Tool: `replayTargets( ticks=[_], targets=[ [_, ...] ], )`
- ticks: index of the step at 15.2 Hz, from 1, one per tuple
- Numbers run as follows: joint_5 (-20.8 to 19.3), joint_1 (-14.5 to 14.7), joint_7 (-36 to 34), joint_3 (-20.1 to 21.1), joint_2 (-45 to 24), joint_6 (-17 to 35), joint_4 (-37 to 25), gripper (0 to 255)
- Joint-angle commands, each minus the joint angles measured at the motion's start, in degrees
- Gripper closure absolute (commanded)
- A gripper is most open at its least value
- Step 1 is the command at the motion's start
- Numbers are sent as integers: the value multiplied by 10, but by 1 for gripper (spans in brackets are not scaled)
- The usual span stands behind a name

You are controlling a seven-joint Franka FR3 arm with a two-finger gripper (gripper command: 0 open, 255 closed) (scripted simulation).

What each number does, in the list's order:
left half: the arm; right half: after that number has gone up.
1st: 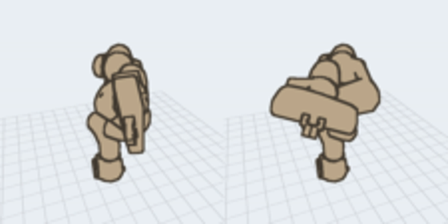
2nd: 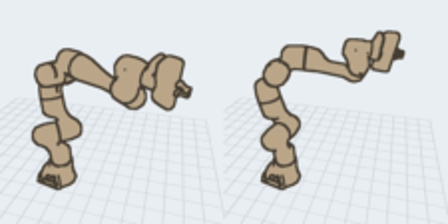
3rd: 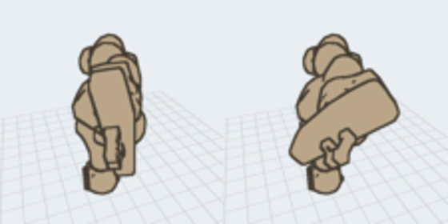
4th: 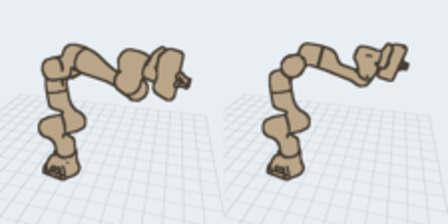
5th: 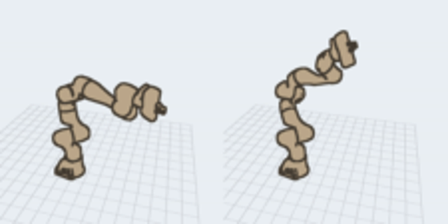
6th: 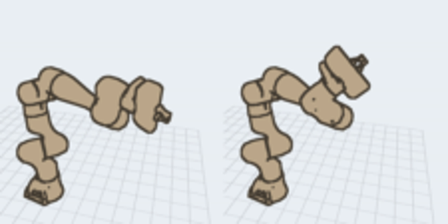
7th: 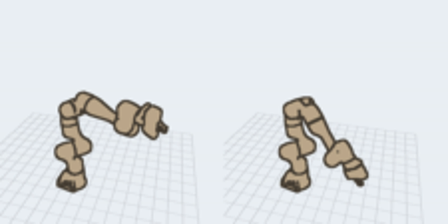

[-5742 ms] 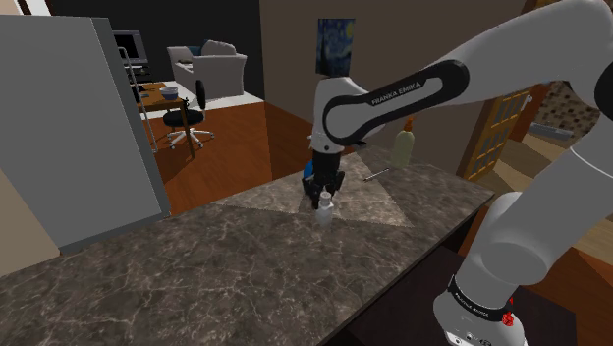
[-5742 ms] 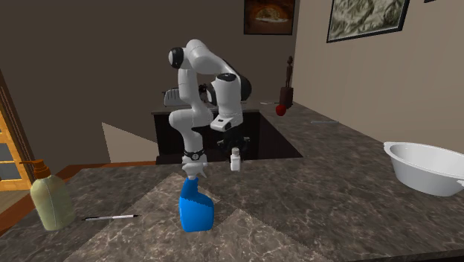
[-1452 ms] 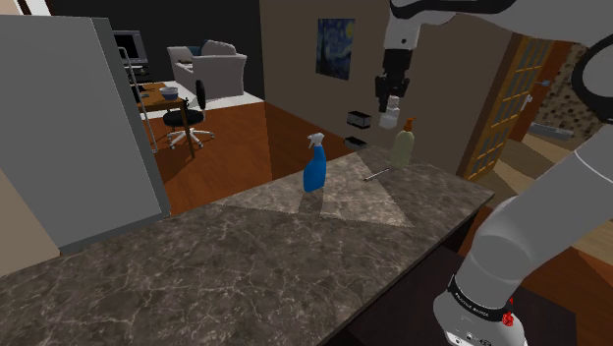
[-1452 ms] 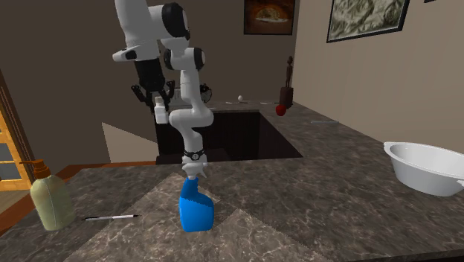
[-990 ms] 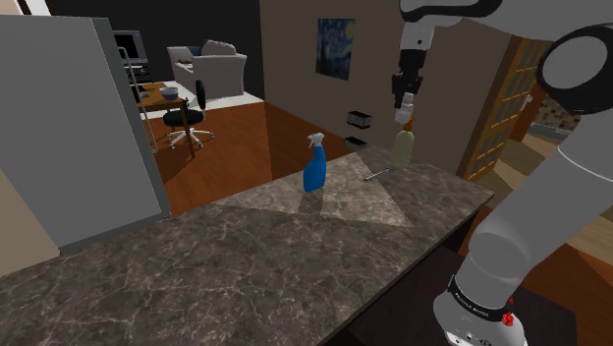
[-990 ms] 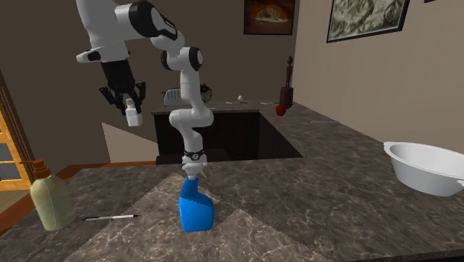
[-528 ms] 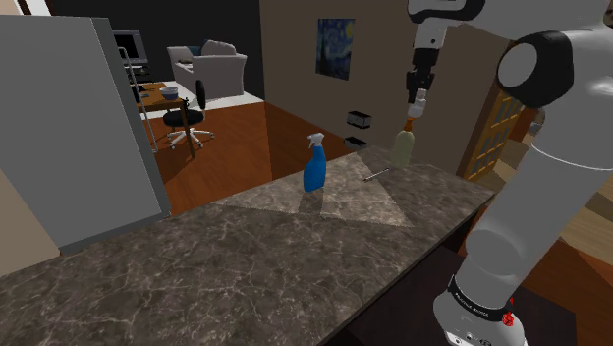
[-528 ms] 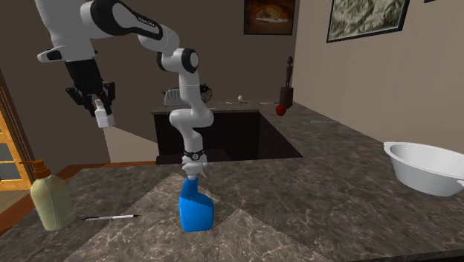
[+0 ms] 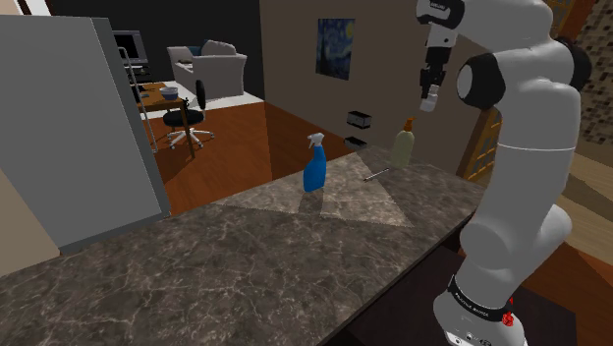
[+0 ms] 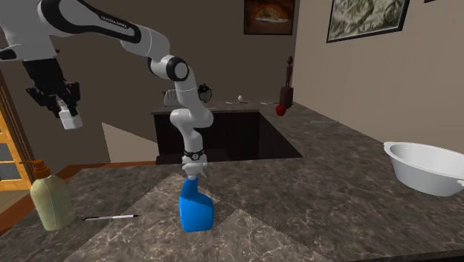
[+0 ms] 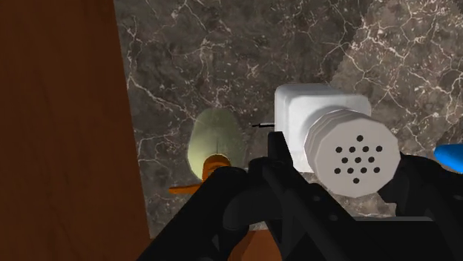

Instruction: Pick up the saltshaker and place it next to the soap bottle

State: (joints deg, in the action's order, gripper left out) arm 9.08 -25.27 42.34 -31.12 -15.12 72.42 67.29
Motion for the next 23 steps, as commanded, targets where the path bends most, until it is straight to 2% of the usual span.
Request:
replayTargets(
  ticks=[1, 3, 11, 23],
  targets=[
    [29, -42, 33, -8, -59, -29, -80, 255],
    [67, -102, 57, -8, -135, -74, -197, 255],
    [33, -54, 57, -11, -76, 28, -36, 255],
    [14, -24, 55, -11, -40, 141, 110, 255]
  ],
)
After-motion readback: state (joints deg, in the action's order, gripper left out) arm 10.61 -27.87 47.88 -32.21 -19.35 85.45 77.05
